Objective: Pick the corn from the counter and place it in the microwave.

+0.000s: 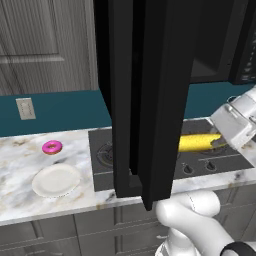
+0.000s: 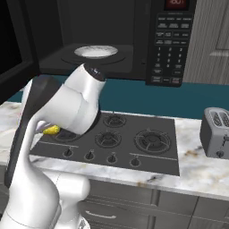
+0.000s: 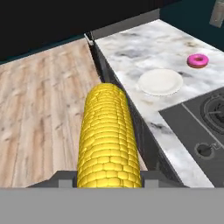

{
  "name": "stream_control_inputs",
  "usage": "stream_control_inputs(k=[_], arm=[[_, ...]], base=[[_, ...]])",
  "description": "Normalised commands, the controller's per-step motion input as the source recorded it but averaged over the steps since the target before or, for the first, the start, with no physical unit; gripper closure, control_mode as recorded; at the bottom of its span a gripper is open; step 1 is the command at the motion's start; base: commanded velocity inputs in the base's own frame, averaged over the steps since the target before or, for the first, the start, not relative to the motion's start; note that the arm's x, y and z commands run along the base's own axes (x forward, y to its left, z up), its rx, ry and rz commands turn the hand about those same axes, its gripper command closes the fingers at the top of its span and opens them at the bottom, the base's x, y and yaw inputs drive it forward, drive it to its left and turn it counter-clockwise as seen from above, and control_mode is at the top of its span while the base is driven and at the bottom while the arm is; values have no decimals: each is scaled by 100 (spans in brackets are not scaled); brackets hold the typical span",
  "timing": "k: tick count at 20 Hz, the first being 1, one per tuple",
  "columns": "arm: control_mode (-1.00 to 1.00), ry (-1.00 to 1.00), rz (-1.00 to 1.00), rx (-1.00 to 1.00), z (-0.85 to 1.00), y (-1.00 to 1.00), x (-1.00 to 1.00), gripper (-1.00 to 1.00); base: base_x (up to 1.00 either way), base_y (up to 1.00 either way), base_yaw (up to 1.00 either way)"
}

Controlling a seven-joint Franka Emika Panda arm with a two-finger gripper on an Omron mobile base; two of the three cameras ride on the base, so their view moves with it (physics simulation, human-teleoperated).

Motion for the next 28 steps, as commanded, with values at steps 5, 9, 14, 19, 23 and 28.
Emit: stream_control_inputs(k=[5,9,14,19,23,28], arm=[[-100,13,-33,-11,80,-69,-3,100],[-100,12,-36,-8,85,-61,0,100],[-100,1,-42,-11,53,-24,12,100],[-100,-40,-50,-13,11,13,47,100],[-100,-41,-39,-10,8,2,30,100],[-100,-45,-28,-10,-21,0,24,100]], base=[[0,0,0],[0,0,0],[0,0,0],[0,0,0],[0,0,0],[0,0,0]])
